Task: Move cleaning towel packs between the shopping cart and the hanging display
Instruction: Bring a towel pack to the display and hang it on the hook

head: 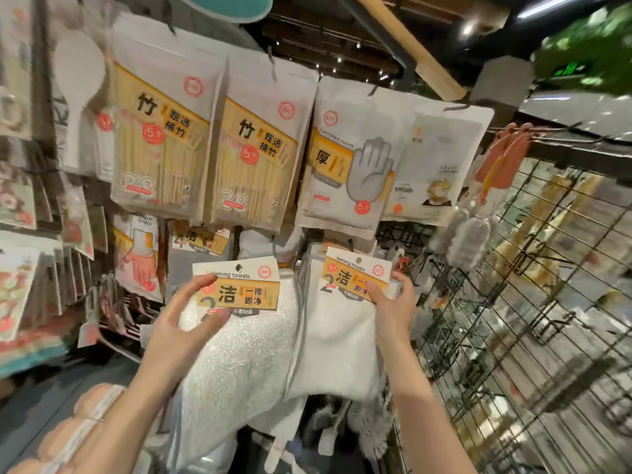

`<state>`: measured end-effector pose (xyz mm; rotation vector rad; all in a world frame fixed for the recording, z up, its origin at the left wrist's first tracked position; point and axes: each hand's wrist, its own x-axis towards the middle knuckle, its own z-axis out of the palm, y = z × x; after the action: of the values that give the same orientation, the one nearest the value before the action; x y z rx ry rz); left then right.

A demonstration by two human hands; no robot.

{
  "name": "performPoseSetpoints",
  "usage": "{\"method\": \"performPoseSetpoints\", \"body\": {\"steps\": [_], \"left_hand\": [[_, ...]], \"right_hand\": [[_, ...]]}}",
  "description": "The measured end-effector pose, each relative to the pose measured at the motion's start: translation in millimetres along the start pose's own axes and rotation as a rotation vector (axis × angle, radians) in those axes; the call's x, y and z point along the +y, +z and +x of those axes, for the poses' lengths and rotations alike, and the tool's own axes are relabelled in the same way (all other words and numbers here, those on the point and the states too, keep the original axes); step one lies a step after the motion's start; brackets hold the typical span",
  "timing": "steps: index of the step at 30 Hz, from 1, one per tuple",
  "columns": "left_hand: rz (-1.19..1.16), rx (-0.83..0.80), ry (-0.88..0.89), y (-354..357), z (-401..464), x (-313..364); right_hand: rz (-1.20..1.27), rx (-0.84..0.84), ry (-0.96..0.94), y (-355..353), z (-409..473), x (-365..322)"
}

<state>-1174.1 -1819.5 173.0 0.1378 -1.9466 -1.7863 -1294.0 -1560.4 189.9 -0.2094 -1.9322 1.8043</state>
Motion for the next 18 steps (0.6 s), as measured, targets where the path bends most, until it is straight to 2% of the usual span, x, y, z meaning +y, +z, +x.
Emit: {"method": "performPoseSetpoints", "body": {"steps": [11, 18], "left_hand": [[0.011, -0.056, -0.017, 7.2, 15.0, 0.8], [0.015, -0.051, -0.006, 10.2, 18.6, 6.2]], "right_hand": [[0.021, 0.049, 0.02, 18.7, 29.7, 21.6], [-0.047, 0.013, -0.025, 30.1, 47.9, 29.3]]}}
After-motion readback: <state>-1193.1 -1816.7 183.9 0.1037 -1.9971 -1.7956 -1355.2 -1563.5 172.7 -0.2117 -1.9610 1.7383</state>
